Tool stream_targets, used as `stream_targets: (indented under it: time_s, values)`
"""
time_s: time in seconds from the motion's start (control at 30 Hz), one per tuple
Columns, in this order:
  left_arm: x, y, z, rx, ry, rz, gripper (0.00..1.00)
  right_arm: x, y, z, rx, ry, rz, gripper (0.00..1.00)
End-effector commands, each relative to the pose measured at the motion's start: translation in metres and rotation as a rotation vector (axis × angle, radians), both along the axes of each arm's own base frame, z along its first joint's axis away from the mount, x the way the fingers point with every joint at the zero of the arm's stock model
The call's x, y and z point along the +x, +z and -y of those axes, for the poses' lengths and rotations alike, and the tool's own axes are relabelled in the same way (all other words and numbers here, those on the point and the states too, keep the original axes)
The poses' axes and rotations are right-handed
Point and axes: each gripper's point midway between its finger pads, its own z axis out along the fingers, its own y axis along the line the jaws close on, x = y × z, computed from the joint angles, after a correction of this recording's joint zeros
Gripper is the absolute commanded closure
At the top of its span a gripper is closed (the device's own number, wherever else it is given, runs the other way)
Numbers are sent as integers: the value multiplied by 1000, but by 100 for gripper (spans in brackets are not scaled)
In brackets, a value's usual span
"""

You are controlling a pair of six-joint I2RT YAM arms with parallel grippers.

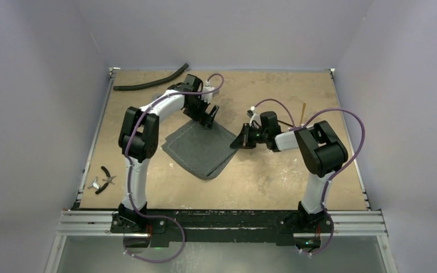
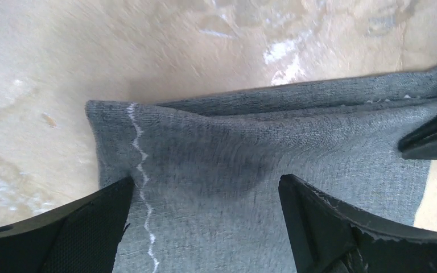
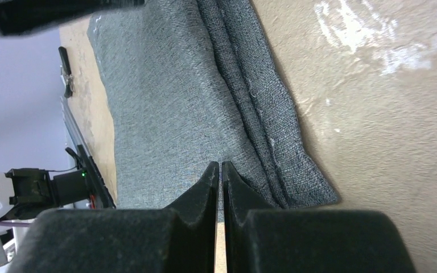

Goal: Fold the napkin into a case and place the utensils inside
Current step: Flatten out the lower triangle-folded napkin at the center of the board.

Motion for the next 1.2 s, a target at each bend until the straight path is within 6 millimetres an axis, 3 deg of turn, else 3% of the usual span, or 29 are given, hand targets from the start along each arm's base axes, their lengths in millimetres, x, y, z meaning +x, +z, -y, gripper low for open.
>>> stream_targets:
  time_s: [0.0,0.1,0.2,0.27,0.37,0.43,0.5,0.63,0.73,0.9,1.17]
  values:
    - [44,0,-26,91,121,109,2,7,-3,13,-37,-39,18,93]
    - [44,30,-23,19,112,105,2,22,16,13,-52,-57,103,86]
    - [27,78,-14,-50,44,83,1,28,50,8,-51,-68,199,81]
    - [8,114,-8,-107,-27,90,2,28,67,5,-54,-75,244,78]
    - [-49,129,4,-167,-273,62,2,30,79,5,-47,-89,264,77]
    - [-96,120,9,-164,-443,51,2,34,79,2,-42,-81,261,78]
    - [-137,99,6,-52,-593,74,2,40,73,-4,-35,-65,241,79]
    - [-187,73,10,81,-759,162,1,48,58,-12,-36,-38,217,82]
    - [-203,58,20,129,-772,175,2,51,47,-14,-43,-26,204,85]
    - [-207,39,40,167,-709,214,9,54,40,-16,-46,-21,200,88]
    - [-226,5,39,244,-726,210,15,53,23,-13,-75,-15,176,91]
